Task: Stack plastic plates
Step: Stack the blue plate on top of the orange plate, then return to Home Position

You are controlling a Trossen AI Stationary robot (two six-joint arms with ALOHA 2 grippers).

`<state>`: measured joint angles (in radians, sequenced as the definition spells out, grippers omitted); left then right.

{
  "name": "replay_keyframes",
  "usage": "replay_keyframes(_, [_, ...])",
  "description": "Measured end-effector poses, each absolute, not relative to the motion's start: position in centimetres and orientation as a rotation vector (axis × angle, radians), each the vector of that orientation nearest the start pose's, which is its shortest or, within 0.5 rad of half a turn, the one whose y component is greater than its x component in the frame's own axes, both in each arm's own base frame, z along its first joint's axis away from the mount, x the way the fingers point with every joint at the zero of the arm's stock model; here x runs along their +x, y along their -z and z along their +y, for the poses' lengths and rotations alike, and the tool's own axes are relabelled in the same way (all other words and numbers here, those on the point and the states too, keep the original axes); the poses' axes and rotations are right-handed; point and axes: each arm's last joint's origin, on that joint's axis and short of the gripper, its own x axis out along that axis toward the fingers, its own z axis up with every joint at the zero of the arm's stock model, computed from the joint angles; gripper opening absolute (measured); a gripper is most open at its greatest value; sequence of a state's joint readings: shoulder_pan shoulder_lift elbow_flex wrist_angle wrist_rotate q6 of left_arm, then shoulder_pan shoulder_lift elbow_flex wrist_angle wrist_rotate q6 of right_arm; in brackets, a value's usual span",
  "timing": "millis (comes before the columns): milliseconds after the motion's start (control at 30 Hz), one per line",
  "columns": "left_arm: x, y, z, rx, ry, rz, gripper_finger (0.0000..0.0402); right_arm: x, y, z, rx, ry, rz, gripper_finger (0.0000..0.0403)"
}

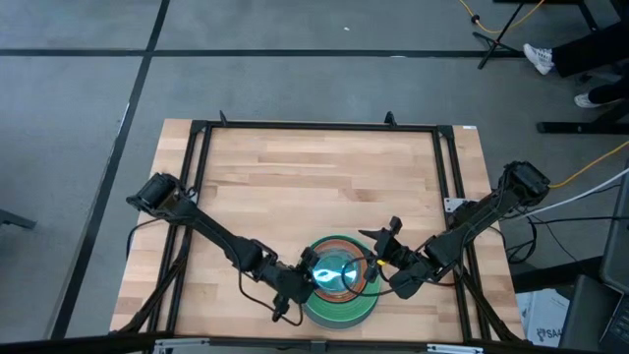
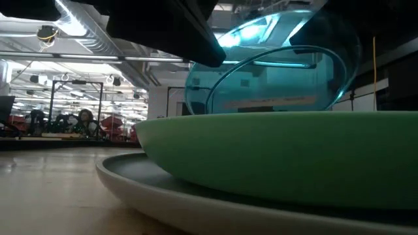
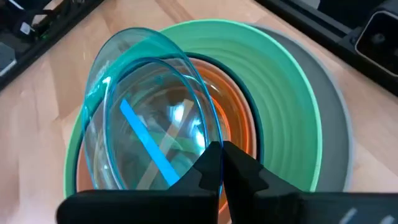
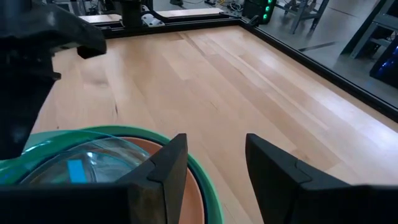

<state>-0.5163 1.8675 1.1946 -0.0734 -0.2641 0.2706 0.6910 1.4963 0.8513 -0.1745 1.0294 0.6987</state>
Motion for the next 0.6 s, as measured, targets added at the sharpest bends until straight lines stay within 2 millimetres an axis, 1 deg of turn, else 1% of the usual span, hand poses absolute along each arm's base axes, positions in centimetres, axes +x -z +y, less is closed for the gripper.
replay_keyframes(100, [34.88, -18.49, -18.90, 0.534, 0.344, 0.660, 0.0006, 23.88, -20.51, 16.53, 0.048, 0.477, 0.393, 0.0154])
replay_keyframes(200, [34.96, -18.49, -18.75, 0.530, 0.344, 0.662, 0.0017, 23.96, -20.24, 16.59, 0.040, 0.478, 0.399, 0.0154])
replay_keyframes(500, [35.26, -18.43, -18.16, 0.492, 0.354, 0.675, 0.0093, 23.99, -20.13, 16.62, 0.036, 0.481, 0.400, 0.0154])
replay_keyframes(600, [35.11, -18.39, -18.29, 0.503, 0.343, 0.681, 0.0108, 23.98, -20.12, 16.61, 0.035, 0.481, 0.401, 0.0154])
